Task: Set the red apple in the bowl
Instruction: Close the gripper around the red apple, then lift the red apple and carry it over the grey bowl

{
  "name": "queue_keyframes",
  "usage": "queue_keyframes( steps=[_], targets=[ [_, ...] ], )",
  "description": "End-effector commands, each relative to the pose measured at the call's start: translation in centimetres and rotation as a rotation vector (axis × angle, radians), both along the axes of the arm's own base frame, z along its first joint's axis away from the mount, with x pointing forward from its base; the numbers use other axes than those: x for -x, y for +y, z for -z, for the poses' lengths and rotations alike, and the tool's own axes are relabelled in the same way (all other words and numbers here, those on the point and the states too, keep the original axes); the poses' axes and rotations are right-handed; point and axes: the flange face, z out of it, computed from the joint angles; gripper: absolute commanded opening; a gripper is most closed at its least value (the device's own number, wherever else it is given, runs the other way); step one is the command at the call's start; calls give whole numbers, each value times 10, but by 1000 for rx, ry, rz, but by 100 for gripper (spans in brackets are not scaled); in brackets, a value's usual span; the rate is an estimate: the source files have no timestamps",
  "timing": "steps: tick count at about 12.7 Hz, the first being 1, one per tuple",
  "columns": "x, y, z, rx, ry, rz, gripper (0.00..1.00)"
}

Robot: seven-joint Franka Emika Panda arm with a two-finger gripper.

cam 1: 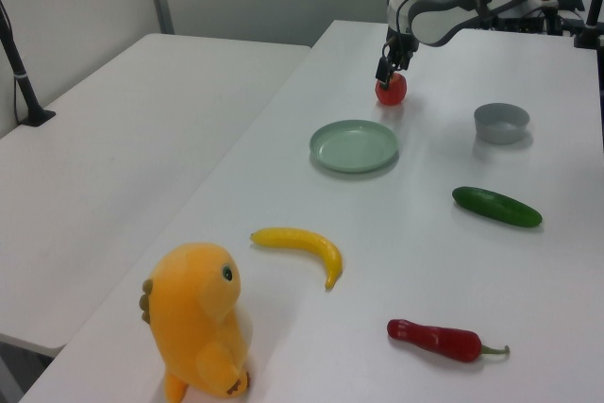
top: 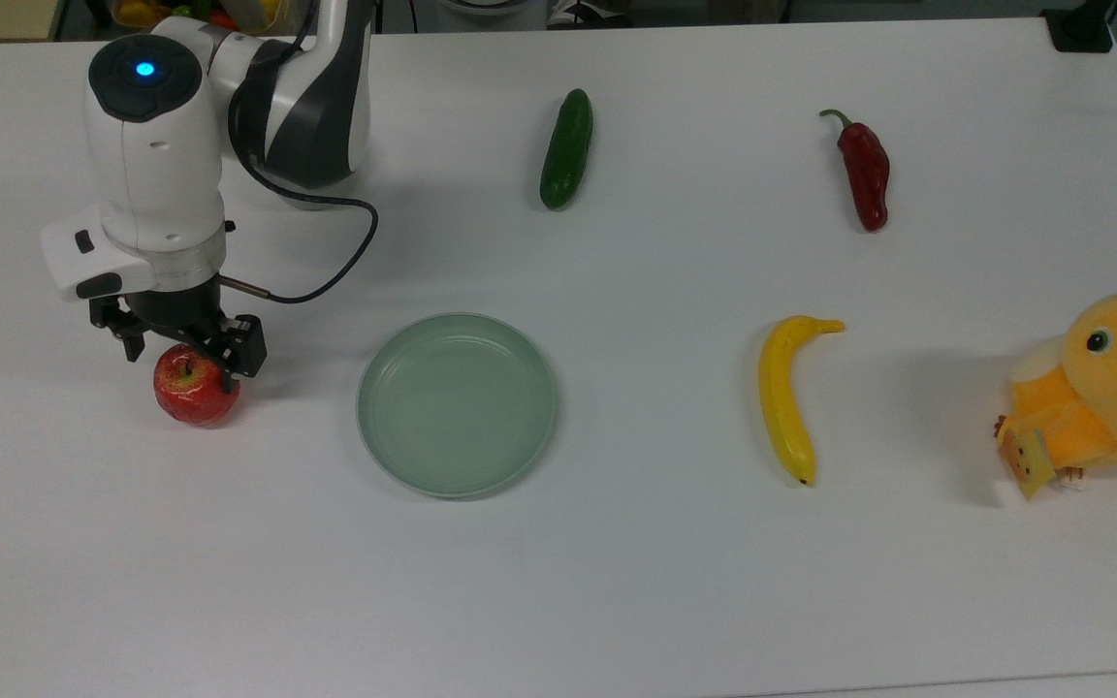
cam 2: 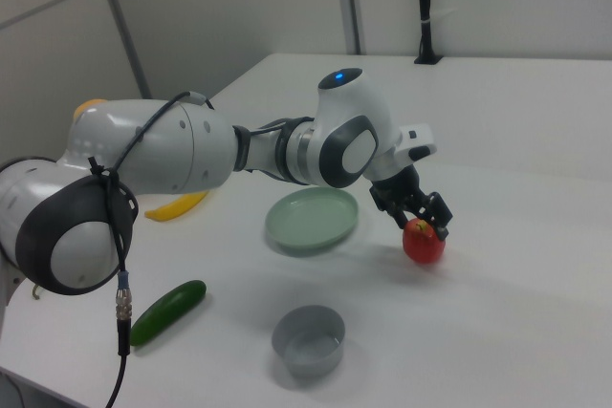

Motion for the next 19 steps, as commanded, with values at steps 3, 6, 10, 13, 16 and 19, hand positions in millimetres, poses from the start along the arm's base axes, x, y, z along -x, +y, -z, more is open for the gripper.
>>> queue_keyframes(
  steps=[3,6,10,13,16,19],
  targets=[
    [-6,-7,11,65,7,-31,13],
    [-6,-6,6,61,-2,-26,13],
    [8,-15,-47,50,-59,-11,14],
    [27,3,-77,33,-65,-33,14],
    [66,14,-108,18,-1,-55,16],
    [122,40,-128,-38,135,-152,16]
  ],
)
